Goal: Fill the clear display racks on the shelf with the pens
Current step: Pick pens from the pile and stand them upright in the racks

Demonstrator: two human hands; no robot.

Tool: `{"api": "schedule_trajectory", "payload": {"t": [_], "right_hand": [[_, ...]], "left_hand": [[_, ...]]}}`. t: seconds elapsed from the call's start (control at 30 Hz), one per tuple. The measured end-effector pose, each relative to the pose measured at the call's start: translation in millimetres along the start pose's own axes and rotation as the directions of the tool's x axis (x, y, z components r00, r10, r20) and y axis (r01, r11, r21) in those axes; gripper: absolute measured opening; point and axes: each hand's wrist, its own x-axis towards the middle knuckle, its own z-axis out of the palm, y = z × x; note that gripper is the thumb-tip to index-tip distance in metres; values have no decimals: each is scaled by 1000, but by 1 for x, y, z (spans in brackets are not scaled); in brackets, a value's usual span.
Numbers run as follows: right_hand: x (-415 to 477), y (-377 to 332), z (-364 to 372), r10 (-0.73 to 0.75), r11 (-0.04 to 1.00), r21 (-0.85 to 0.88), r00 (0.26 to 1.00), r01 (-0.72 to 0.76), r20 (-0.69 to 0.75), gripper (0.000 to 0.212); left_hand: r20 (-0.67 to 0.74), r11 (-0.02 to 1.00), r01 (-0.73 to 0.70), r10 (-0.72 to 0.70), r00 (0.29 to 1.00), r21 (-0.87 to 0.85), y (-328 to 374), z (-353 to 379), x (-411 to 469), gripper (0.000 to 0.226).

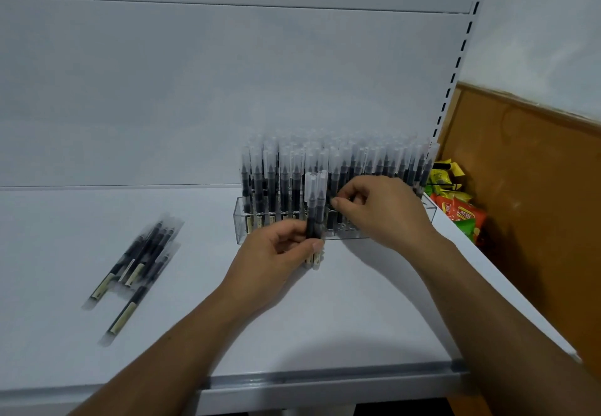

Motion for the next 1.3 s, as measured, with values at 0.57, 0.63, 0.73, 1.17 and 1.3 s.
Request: {"api": "schedule_trajectory", "payload": {"t": [0.57, 0.63, 0.73, 1.17, 1.3], "right_hand": [[-24, -7, -6, -66, 782, 620, 998, 67, -26, 9], [-18, -4, -14, 6, 771, 632, 992, 77, -127, 9], [-7, 2, -23, 70, 814, 574, 967, 87, -245, 9], [9, 16, -3, 37, 926, 375, 977, 45, -209, 8], [5, 19, 4, 22, 941, 335, 984, 38, -174, 10]], "left_hand": [[-9, 997, -6, 7, 1000, 83, -2, -2, 0, 15], [-13, 1000, 15, -14, 1000, 25, -1, -1, 0, 15], [-6, 1000, 27, -27, 1000, -16, -2, 1, -1, 14], [13, 999, 17, -17, 1000, -33, -2, 0, 0, 14], [12, 999, 24, -24, 1000, -28, -5, 0, 1, 13]]}}
